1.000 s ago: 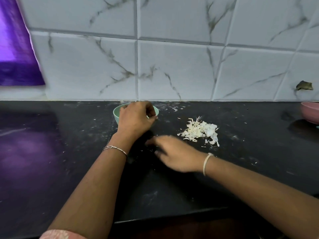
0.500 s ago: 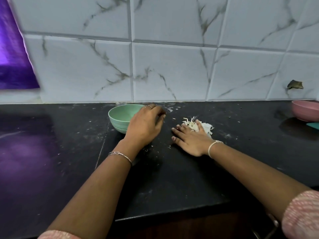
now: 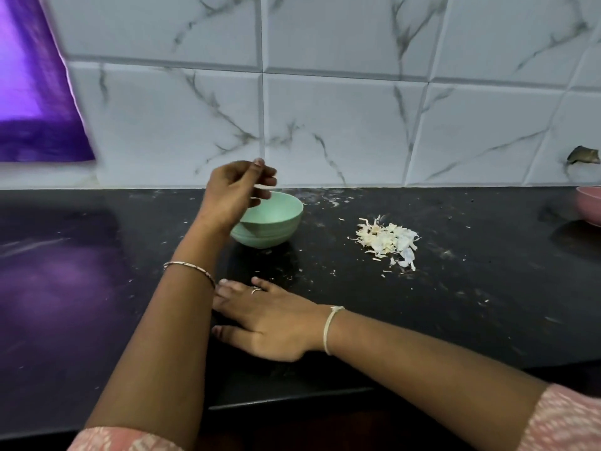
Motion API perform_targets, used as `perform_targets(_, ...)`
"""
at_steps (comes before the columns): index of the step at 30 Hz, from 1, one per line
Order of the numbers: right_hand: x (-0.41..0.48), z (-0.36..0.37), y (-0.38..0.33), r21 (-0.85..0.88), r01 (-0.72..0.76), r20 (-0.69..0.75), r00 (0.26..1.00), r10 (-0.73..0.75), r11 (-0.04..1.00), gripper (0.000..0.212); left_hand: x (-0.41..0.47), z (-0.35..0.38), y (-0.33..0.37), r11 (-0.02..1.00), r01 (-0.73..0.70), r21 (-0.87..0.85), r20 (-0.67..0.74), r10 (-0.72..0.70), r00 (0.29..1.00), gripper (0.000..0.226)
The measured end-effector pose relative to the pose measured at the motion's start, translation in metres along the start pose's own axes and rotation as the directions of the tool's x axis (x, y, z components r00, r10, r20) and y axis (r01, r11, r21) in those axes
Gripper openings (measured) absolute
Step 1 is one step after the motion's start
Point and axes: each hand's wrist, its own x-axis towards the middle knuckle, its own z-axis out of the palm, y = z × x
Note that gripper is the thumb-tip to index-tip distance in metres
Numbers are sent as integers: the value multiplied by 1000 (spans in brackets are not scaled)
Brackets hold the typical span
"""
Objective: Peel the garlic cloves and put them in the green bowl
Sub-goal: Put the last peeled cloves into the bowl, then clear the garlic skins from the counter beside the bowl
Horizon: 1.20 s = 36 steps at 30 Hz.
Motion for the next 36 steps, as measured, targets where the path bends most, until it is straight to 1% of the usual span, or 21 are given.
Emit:
perform_targets(2, 5, 0, 6, -25, -64, 14, 998, 64, 998, 64, 4, -11, -5, 999, 40, -1, -97, -40, 994, 28)
perform_targets(4, 2, -3, 19, -25, -176, 30, 984, 177, 984, 69, 6, -13, -10, 997, 75, 13, -139, -72, 988, 28)
perform_targets(8, -24, -13, 66, -55, -394, 16, 918, 396, 917, 74, 6, -8, -13, 995, 88, 41, -106, -84, 991, 28)
perform_targets(10, -41, -16, 94, -86, -489, 7, 871, 491, 868, 76, 4, -3, -12, 995, 76, 59, -86, -71, 994, 28)
perform_targets(12, -56, -19, 119, -150, -602, -9, 794, 608, 784, 79, 3, 1, -12, 996, 65, 67, -75, -60, 995, 29)
perform_targets(14, -65, -23, 133, -203, -694, -74, 715, 695, 691, 79, 2, 5, -12, 995, 55, 80, -62, -50, 997, 28)
perform_targets(15, -66, -23, 132, -200, -695, -114, 717, 688, 691, 76, 2, 6, -12, 995, 51, 89, -54, -46, 997, 28)
perform_targets(16, -65, -24, 125, -174, -651, -141, 759, 635, 739, 71, 2, 8, -12, 994, 47, 97, -45, -43, 998, 28)
perform_targets(18, -55, -23, 95, -83, -442, -122, 894, 431, 893, 63, 2, 10, -13, 994, 42, 104, -34, -39, 999, 27)
perform_targets(19, -50, -21, 74, -52, -320, -92, 945, 314, 946, 62, 2, 11, -13, 994, 41, 105, -31, -38, 999, 27)
perform_targets(21, -40, -12, 40, -45, -138, -12, 990, 138, 989, 61, 2, 12, -14, 993, 39, 115, -26, -36, 999, 27)
perform_targets(22, -37, -7, 31, -51, -99, 23, 995, 100, 994, 61, 1, 12, -15, 992, 38, 121, -24, -35, 999, 27)
perform_targets(24, -35, -4, 33, -61, -137, 44, 989, 140, 989, 65, 1, 12, -16, 991, 35, 129, -21, -32, 999, 27)
perform_targets(26, -39, -9, 54, -56, -275, 36, 960, 277, 960, 71, 0, 13, -15, 992, 34, 123, -16, -32, 999, 27)
perform_targets(28, -46, -14, 83, -74, -442, 15, 896, 444, 894, 76, 0, 15, -15, 992, 32, 119, -8, -31, 999, 27)
perform_targets(30, -54, -19, 110, -137, -594, -25, 802, 597, 793, 82, 0, 17, -14, 992, 29, 125, -3, -28, 1000, 28)
perform_targets(31, -56, -20, 117, -168, -640, -55, 766, 641, 750, 83, 0, 18, -14, 992, 26, 127, 0, -26, 1000, 28)
perform_targets(32, -56, -19, 118, -183, -652, -83, 756, 650, 735, 83, 0, 18, -14, 991, 24, 129, 4, -25, 1000, 29)
perform_targets(33, -54, -17, 115, -179, -627, -100, 778, 620, 758, 79, 0, 20, -15, 991, 23, 131, 10, -24, 1000, 29)
perform_targets(35, -44, -14, 100, -129, -488, -83, 873, 481, 863, 71, 1, 22, -16, 990, 20, 143, 26, -24, 999, 29)
perform_targets(36, -38, -11, 92, -102, -423, -57, 906, 419, 900, 68, 0, 24, -17, 988, 13, 153, 40, -19, 999, 29)
